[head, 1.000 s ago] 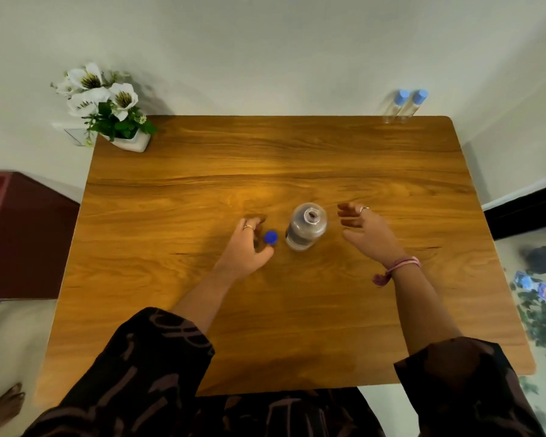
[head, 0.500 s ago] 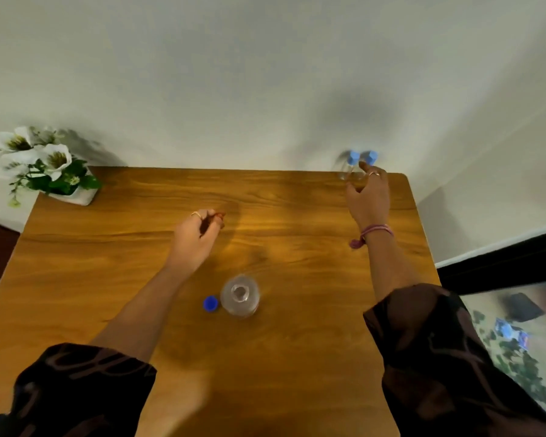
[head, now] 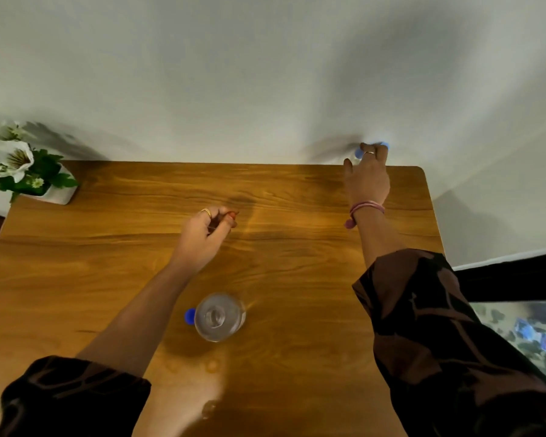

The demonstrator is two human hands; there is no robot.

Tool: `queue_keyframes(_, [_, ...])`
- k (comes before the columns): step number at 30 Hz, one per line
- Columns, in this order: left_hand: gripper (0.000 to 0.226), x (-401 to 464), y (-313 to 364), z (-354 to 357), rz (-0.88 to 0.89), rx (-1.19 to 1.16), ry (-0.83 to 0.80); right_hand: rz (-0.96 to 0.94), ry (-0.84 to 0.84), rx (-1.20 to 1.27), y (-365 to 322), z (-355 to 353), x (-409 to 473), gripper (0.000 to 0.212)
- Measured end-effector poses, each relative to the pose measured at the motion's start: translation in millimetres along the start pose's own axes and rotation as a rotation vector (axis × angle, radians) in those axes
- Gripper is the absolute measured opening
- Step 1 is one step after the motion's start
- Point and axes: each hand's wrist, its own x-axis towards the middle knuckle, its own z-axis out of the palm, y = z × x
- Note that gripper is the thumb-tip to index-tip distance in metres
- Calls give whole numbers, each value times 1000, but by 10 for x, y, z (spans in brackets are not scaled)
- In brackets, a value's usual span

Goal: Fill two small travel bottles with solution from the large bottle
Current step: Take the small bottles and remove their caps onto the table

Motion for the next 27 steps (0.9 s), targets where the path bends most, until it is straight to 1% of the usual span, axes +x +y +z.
queue_keyframes(5, [11, 0, 44, 20, 1, 3, -7, -53, 24, -13, 32, 17, 85, 40])
queue_keyframes(10, [10, -49, 86, -22, 7, 5, 11, -37, 44, -18, -9, -25, 175, 23])
queue_keyframes(13, [11, -103, 85, -80, 17, 21, 29, -18, 18, 85, -53, -88, 159, 21])
queue_keyframes(15, [12, -137, 102, -117, 29, 43, 50, -34, -19, 212, -151, -148, 47, 26])
queue_keyframes(17, [12, -160, 153, -143, 48, 38, 86, -97, -84, 332, -325, -256, -124, 34])
queue_keyframes(19, [19, -207, 231, -182, 74, -4, 106, -205, -182, 410, -541, -421, -360, 38])
queue_keyframes(21, [37, -260, 309, -242, 80, -50, 116, -304, -303, 461, -779, -600, -624, 38])
queue_keyframes(23, [57, -315, 366, -323, 89, -29, 127, -386, -403, 493, -1022, -767, -892, 37])
queue_keyframes(24, [65, -356, 387, -379, 106, -3, 128, -426, -426, 499, -1145, -848, -1032, 35])
queue_keyframes(25, [70, -411, 399, -445, 125, 17, 130, -464, -439, 503, -1268, -925, -1171, 33])
queue_keyframes(27, [70, -544, 414, -590, 158, 35, 157, -528, -460, 500, -1489, -1059, -1408, 30])
